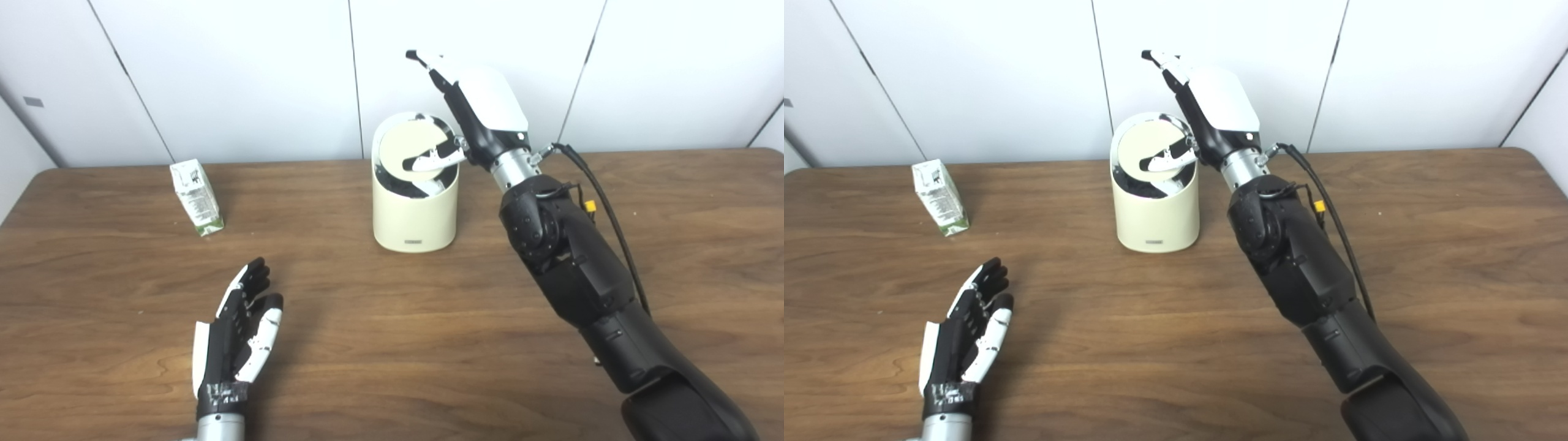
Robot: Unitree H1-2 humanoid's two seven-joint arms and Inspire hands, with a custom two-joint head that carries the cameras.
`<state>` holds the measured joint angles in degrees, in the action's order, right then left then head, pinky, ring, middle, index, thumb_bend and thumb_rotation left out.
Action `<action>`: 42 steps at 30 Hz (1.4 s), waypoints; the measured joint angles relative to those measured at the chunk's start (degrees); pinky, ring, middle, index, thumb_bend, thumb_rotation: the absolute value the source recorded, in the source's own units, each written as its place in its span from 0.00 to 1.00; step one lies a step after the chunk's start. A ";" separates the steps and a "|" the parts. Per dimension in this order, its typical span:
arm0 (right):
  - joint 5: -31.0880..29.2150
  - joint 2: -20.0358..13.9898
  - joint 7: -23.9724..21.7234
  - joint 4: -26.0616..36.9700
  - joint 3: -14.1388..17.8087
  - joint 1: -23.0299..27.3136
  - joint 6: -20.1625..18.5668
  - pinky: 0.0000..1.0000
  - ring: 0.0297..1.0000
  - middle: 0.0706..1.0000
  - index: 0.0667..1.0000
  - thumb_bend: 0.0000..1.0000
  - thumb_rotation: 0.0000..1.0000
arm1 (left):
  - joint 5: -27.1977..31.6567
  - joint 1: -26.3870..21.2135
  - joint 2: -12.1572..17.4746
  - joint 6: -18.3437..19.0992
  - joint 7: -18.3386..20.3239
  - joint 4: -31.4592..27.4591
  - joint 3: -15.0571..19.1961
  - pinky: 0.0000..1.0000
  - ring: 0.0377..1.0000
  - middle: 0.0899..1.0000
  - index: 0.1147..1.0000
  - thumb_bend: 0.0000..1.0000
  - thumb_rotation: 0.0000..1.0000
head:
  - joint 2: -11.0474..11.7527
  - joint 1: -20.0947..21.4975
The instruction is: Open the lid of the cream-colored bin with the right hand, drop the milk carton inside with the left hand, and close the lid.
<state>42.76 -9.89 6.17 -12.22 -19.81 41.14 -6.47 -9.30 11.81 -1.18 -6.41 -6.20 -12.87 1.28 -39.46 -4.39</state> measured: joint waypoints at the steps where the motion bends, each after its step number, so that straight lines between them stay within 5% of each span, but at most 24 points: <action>1: -0.81 0.34 -0.26 -0.01 0.60 -0.03 -0.11 0.79 0.89 0.88 0.90 1.00 0.07 | 0.00 0.00 0.00 0.00 0.00 0.00 0.01 0.81 0.86 0.86 0.90 0.42 0.58 | 0.00 0.00; 6: -13.12 6.26 -2.96 0.63 10.64 -1.29 -5.85 0.74 0.84 0.86 0.88 0.92 0.24 | 0.00 0.00 -0.02 -0.02 -0.08 0.00 0.00 0.81 0.85 0.86 0.90 0.42 0.57 | 0.17 0.17; 11: -26.51 11.68 -6.29 8.19 20.29 -3.70 -17.16 0.82 0.87 0.89 0.90 0.61 0.54 | -0.09 0.00 -0.03 -0.04 -0.34 0.00 0.03 0.80 0.85 0.86 0.90 0.40 0.57 | 0.18 0.18; 14: -33.46 14.53 -7.30 12.54 24.71 -4.36 -20.29 0.89 0.91 0.90 0.91 0.51 0.68 | -0.08 0.00 -0.02 -0.04 -0.31 0.00 0.04 0.80 0.85 0.86 0.90 0.42 0.59 | 0.09 0.44; 22: -32.77 15.00 -9.90 20.91 24.20 -8.82 -20.72 0.87 0.91 0.92 0.92 0.32 0.74 | 0.30 -0.13 0.06 -0.03 -0.15 -0.01 0.17 0.81 0.85 0.86 0.90 0.41 0.58 | 0.09 0.96; 29: -29.74 13.81 -11.93 26.91 23.43 -16.42 -20.73 0.91 0.92 0.92 0.95 0.42 0.89 | 0.33 -0.17 0.21 -0.03 -0.07 0.00 0.51 0.81 0.86 0.86 0.90 0.42 0.59 | 0.09 1.41; 38: -30.36 9.96 -12.95 32.65 22.92 -28.78 -20.62 0.92 0.93 0.92 0.93 0.56 0.95 | 1.09 -0.27 0.35 0.00 0.21 0.02 1.57 0.84 0.87 0.87 0.91 0.43 0.57 | 0.00 1.76; 42: -32.48 8.43 -12.83 32.90 23.32 -33.30 -18.46 0.96 0.94 0.94 0.99 0.53 0.97 | 1.65 -0.40 0.48 0.00 0.48 0.05 2.18 0.86 0.88 0.88 0.92 0.43 0.54 | 0.00 1.67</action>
<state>10.28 -1.46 -6.67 20.68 3.51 7.83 -24.93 -7.64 11.41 -0.71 -6.42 -5.72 -12.82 3.47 -39.46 -2.72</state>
